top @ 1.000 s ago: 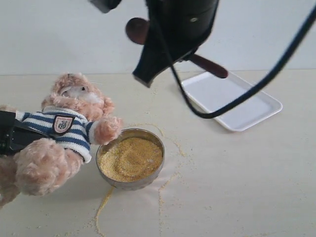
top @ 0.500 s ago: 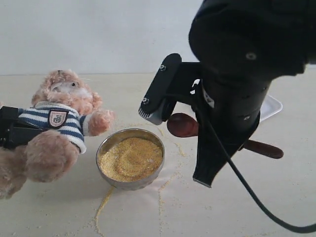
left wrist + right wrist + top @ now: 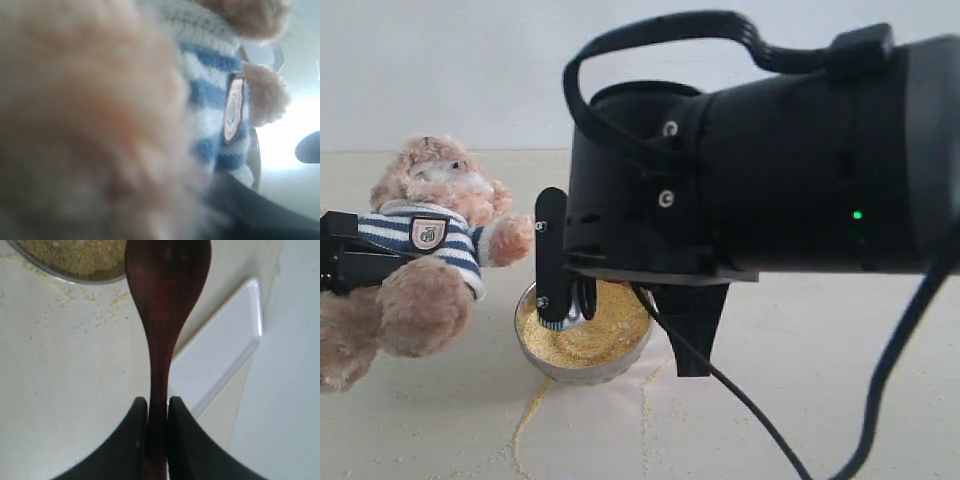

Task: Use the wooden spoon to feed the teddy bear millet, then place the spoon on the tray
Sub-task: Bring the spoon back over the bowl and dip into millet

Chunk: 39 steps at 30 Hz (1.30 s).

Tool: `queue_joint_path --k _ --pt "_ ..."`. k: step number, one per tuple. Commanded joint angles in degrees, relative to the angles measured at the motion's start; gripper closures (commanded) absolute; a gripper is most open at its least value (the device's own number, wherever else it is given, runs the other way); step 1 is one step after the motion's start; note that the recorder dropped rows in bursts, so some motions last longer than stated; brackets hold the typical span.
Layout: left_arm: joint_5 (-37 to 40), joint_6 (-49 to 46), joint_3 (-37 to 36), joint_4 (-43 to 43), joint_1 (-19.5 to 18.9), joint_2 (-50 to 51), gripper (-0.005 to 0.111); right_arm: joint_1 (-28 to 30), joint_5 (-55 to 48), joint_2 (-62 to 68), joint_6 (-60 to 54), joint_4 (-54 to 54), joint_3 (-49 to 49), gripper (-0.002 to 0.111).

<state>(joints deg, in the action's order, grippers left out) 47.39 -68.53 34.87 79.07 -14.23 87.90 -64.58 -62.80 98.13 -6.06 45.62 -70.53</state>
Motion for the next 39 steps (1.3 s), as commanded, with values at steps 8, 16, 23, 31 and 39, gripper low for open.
queue_joint_path --k 8,16,23,31,39 --pt "-5.8 -0.9 0.1 -1.7 -0.1 -0.5 0.102 0.0 -3.2 12.3 -7.4 -7.4 -11.9 0.108" --pt "-8.0 -0.5 0.1 -0.5 -0.1 -0.5 0.102 0.1 -2.1 14.4 -9.4 -2.7 -11.9 0.108" --pt "-5.9 -0.5 0.1 -0.5 -0.1 -0.5 0.102 0.1 -2.7 15.7 -6.9 -4.5 -11.9 0.108" --pt "-1.9 -0.5 0.1 0.2 -0.1 -0.5 0.102 0.1 -3.0 15.7 -7.4 -9.3 -11.9 0.108" --pt "-1.0 -0.7 0.1 -0.1 -0.1 -0.5 0.102 1.6 -3.3 15.7 -1.3 -7.0 -11.9 0.108"
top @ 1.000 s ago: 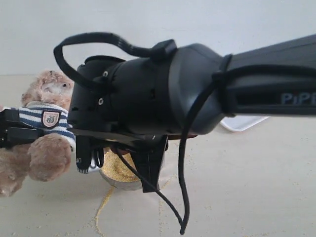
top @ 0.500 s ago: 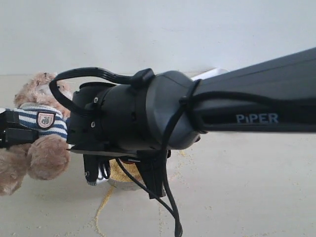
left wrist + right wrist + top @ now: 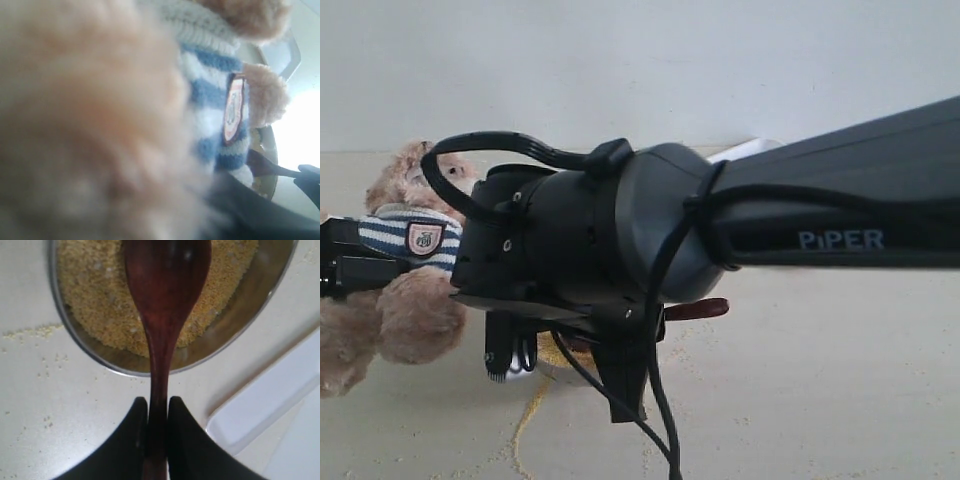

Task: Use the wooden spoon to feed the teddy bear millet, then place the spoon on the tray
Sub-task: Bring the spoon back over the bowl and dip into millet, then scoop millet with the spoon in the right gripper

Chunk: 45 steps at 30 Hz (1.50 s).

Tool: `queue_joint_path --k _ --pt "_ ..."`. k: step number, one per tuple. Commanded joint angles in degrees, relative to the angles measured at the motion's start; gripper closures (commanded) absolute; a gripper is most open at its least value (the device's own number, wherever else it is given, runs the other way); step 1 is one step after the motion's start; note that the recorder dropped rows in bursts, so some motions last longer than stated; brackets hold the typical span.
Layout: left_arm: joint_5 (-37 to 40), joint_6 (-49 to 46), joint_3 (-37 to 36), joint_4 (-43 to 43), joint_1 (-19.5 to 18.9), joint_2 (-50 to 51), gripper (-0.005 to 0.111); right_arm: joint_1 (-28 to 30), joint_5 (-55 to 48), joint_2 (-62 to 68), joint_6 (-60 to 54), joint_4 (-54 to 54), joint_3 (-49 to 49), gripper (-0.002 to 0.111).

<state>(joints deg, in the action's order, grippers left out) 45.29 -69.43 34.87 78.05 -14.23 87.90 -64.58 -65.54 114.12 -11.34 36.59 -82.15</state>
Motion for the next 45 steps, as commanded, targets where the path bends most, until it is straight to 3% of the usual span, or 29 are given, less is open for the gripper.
queue_joint_path --k 1,11,22,45 --pt "0.9 0.1 0.1 0.9 -0.1 -0.5 0.102 2.2 -0.4 -0.3 3.8 1.2 -0.3 0.108" --pt "-0.4 -0.4 0.1 2.1 -0.1 -0.5 0.102 4.1 -0.9 -0.3 -2.3 -10.9 -0.3 0.108" --pt "-1.4 -0.6 0.1 2.1 -0.1 -0.5 0.102 4.1 -1.4 -0.3 4.0 -4.1 -0.3 0.108" --pt "-1.8 -1.1 0.1 2.1 -0.1 -0.5 0.102 4.1 -2.3 -1.3 8.4 -1.6 -0.3 0.108"
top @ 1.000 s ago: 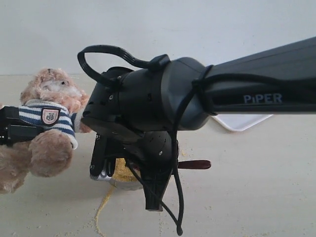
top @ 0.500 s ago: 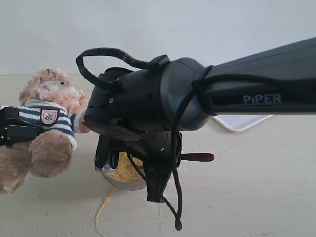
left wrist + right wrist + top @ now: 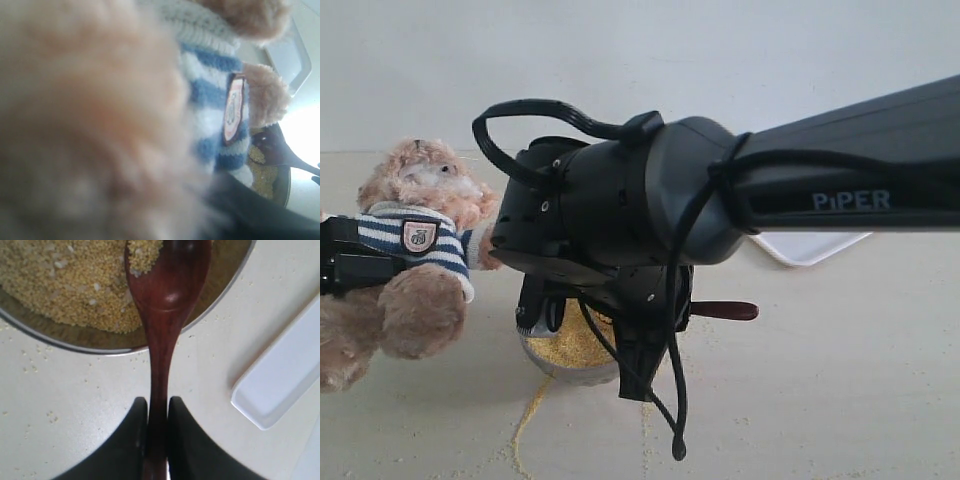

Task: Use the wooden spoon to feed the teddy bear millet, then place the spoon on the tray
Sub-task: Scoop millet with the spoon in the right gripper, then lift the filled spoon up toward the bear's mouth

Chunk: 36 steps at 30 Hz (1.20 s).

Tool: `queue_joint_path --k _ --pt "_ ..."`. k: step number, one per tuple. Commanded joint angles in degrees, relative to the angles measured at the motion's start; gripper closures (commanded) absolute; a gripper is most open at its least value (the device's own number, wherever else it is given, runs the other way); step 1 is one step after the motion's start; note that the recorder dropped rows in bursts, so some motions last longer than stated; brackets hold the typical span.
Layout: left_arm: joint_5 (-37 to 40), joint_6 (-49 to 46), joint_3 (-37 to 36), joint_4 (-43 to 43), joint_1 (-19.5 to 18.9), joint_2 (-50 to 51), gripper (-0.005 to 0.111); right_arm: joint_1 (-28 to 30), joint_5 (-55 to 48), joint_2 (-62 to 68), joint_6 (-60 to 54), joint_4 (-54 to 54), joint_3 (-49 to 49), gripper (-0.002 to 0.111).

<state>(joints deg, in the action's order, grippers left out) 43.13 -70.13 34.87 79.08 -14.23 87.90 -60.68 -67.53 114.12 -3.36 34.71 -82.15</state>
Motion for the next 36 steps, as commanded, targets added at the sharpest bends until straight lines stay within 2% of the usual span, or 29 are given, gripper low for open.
queue_joint_path --k 1,13,22,30,36 --pt "0.3 -0.6 0.1 1.0 -0.1 -0.5 0.102 0.2 -0.3 -1.7 0.4 0.3 -0.3 0.108" --pt "1.1 -1.6 0.1 0.7 -0.1 -0.5 0.102 0.6 0.3 -9.0 -4.5 -2.8 -0.3 0.108" --pt "4.3 -1.6 0.1 -2.5 -0.1 -0.5 0.102 9.2 5.5 -9.5 -8.4 -19.1 -0.3 0.108" --pt "4.3 -1.6 0.1 -2.6 -0.1 -0.5 0.102 13.5 7.9 -9.5 -19.9 -35.3 -0.3 0.108" --pt "4.0 -1.6 0.1 -2.7 -0.1 -0.5 0.102 14.5 8.2 -9.5 -19.6 -35.9 -0.3 0.108"
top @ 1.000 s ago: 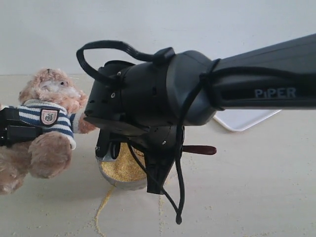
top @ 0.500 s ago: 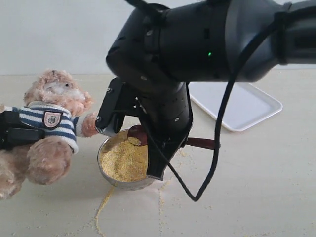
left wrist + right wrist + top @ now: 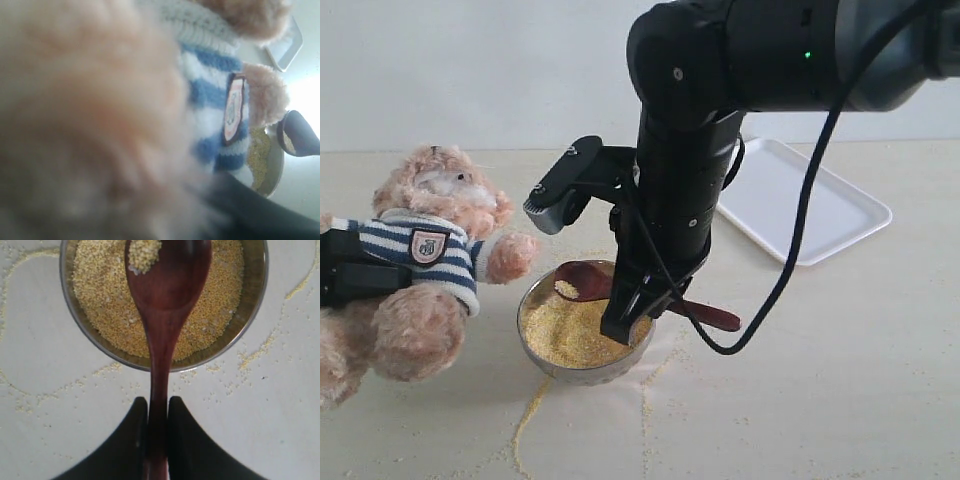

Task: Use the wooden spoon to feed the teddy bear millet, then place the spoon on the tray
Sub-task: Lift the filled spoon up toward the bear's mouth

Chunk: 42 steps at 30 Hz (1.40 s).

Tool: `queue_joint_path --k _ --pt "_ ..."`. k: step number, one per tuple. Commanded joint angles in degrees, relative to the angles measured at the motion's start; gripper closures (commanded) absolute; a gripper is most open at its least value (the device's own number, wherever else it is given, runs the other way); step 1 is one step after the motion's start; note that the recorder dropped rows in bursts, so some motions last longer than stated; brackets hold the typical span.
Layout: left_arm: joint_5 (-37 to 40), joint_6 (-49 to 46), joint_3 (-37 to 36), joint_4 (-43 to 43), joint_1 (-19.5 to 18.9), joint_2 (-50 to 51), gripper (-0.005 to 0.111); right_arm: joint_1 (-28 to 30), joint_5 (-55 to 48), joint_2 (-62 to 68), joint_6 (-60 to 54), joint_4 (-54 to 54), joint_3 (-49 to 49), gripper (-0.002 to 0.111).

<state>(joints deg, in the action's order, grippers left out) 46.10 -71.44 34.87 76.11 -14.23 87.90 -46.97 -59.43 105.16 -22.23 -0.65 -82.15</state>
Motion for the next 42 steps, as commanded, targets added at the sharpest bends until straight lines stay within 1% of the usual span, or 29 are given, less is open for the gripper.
queue_joint_path --k 1,5,13,16,19,22,25,30,33,37,42 --pt "1.4 -0.3 0.1 -0.2 -0.1 -0.5 0.102 0.8 -0.6 -0.7 -0.8 -0.4 -0.3 0.108" --pt "1.7 -0.2 -0.8 -0.8 0.1 -0.5 0.102 0.8 -2.8 -0.6 -0.8 -0.4 -0.3 0.108" --pt "-1.5 0.9 -4.6 1.3 0.1 -0.5 0.102 0.8 -10.5 -0.6 -0.8 -0.4 -0.3 0.108" --pt "1.6 1.3 -4.9 1.6 0.1 -0.5 0.102 0.8 -10.5 -0.8 -0.8 -0.6 -0.3 0.108" --pt "9.5 2.0 -4.9 2.0 0.1 -0.5 0.102 0.8 -10.5 -2.4 -0.8 -1.8 -0.3 0.108" --pt "15.5 2.0 -4.9 -0.5 0.1 -0.5 0.102 0.8 -10.5 -5.3 -0.8 -1.9 -0.3 0.108" --pt "15.8 3.1 -4.9 -2.0 0.1 -0.5 0.102 0.8 -10.4 -8.1 -0.8 -1.9 -0.3 0.108" --pt "15.8 4.6 -4.9 -1.9 0.1 -0.5 0.102 0.7 -10.3 -10.6 -0.4 -1.9 -0.6 0.108" --pt "15.7 4.6 -4.9 -1.9 0.1 -0.5 0.102 0.7 -9.5 -10.1 0.4 -1.8 -2.7 0.108" --pt "14.9 4.6 -4.9 -1.5 0.1 -0.5 0.102 0.5 -7.5 -7.4 2.1 -2.3 -8.0 0.108" --pt "14.9 4.6 -4.9 -1.5 0.1 -0.5 0.102 0.5 -9.9 -2.0 2.2 -4.7 -16.3 0.108"
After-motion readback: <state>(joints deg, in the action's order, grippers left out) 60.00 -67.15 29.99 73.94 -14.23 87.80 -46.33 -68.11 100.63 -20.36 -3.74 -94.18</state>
